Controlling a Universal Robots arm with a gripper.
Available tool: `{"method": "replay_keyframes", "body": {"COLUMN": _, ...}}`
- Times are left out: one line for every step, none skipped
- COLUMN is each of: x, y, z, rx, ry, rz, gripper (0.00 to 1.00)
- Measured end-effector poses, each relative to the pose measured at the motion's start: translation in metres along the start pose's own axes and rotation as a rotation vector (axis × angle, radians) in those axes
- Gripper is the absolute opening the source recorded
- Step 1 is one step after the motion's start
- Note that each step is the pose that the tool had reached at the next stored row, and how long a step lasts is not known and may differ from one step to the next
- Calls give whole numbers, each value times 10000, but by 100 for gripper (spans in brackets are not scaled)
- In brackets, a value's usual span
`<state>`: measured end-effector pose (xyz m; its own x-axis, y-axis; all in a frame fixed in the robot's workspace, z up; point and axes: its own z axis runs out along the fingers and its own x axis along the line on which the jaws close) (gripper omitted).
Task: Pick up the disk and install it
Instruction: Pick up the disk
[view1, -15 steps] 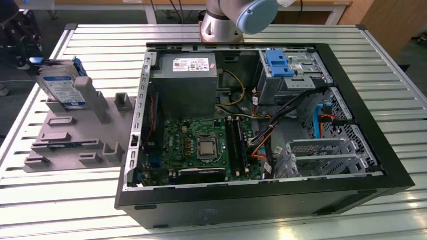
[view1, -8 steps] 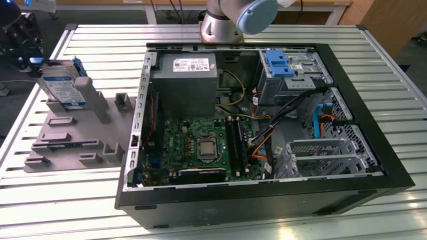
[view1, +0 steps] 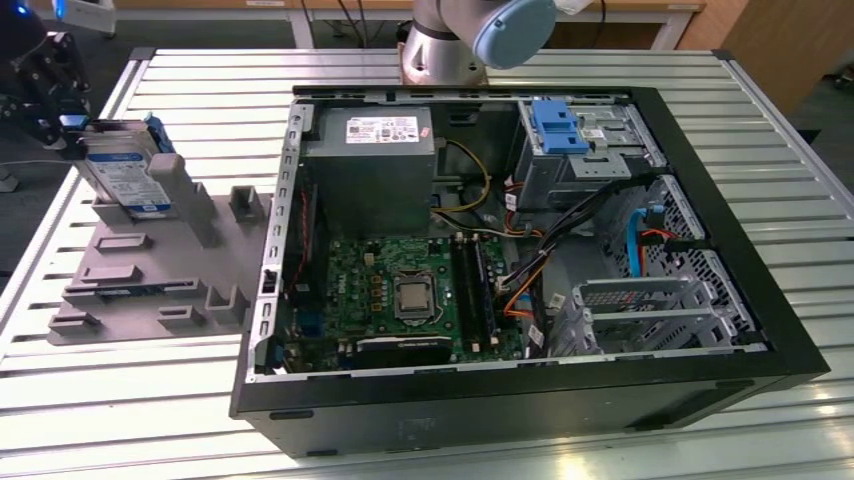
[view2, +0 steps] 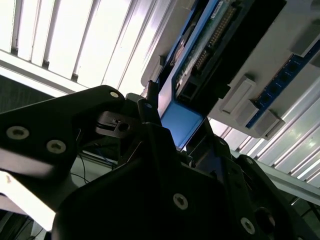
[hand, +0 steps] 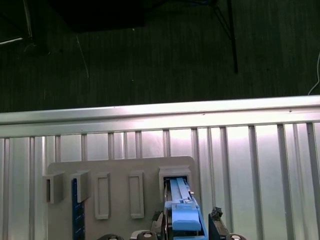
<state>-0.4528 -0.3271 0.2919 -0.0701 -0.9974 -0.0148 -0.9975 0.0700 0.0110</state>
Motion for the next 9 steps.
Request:
{"method": "replay_keyframes", "body": {"x": 0, "y": 0, "z": 4, "rx": -1, "ry": 1, "rz": 0, "gripper": 47}}
{"method": "replay_keyframes", "body": {"x": 1, "y": 0, "z": 8, "rx": -2, "ry": 1, "rz": 0, "gripper": 47}}
{"method": "replay_keyframes", "body": {"x": 2, "y": 0, "z": 12, "rx": -1, "ry": 0, "rz": 0, "gripper": 47}}
{"method": "replay_keyframes", "body": {"x": 4, "y": 0, "z": 15, "rx": -1, "ry": 0, "rz": 0, "gripper": 47}}
{"method": "replay_keyframes", "body": {"x": 10, "y": -1, "z": 17, "rx": 1, "ry": 0, "rz": -1, "gripper": 47}}
{"method": "replay_keyframes", "body": {"x": 15, "y": -1, "z": 17, "rx": 1, "ry": 0, "rz": -1, "gripper": 47}}
{"method": "replay_keyframes", "body": {"x": 18, "y": -1, "z": 20, "rx": 1, "ry": -1, "rz": 0, "gripper": 47}}
{"method": "replay_keyframes", "body": {"x": 20, "y": -2, "z": 22, "rx": 3, "ry": -1, "rz": 1, "gripper": 47}}
{"method": "replay_keyframes", "body": {"x": 20, "y": -1, "z": 21, "rx": 1, "ry": 0, "rz": 2, "gripper": 47}}
